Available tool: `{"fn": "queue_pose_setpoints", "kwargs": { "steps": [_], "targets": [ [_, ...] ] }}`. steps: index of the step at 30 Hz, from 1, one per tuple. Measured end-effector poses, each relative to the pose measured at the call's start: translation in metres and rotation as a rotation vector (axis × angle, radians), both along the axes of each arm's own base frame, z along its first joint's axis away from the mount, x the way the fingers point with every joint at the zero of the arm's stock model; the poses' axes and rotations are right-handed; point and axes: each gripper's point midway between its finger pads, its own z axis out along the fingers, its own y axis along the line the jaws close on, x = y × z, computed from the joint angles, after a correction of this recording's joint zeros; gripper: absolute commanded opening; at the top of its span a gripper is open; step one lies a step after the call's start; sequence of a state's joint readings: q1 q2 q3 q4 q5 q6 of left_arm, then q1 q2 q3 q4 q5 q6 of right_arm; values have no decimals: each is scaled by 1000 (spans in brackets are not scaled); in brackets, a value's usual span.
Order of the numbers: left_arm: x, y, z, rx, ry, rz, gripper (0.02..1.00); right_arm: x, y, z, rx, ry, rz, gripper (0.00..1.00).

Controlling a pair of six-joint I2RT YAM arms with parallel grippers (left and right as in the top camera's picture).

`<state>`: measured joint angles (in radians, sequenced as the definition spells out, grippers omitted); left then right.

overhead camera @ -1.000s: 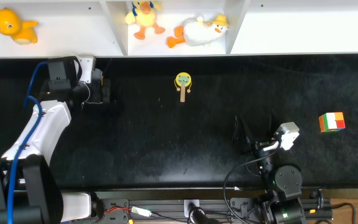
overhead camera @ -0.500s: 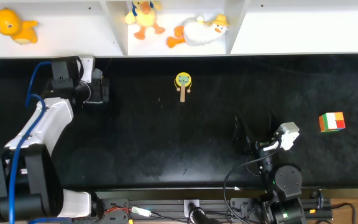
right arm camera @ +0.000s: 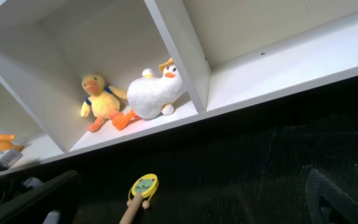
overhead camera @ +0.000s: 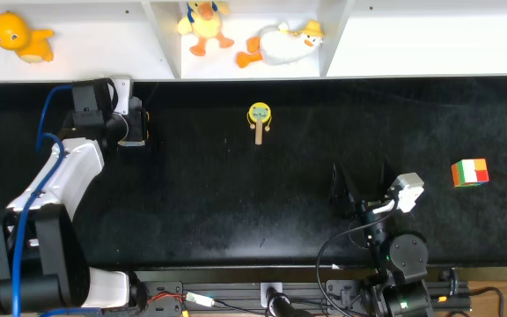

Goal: Store Toys

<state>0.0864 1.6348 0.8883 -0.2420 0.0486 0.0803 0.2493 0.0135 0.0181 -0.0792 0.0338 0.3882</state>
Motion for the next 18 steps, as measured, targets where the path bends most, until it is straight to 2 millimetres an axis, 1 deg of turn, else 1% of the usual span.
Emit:
{"fn": "queue_pose_setpoints", "kwargs": {
  "steps": [5, 10, 14, 16, 18],
  "targets": [
    [0, 0, 0, 0, 0, 0, 487, 0, 0, 0, 0, 0, 0, 996],
    [0, 0, 0, -2, 3, 3, 421, 0, 0, 0, 0, 0, 0, 996],
    [-4, 0, 2, -5, 33, 4, 378, 0, 0, 0, 0, 0, 0, 996],
    [-5, 0, 5, -6, 48, 4, 343, 0, 0, 0, 0, 0, 0, 993],
    [-6, 0, 12, -7, 53, 4, 314, 0, 0, 0, 0, 0, 0, 996]
  ]
}}
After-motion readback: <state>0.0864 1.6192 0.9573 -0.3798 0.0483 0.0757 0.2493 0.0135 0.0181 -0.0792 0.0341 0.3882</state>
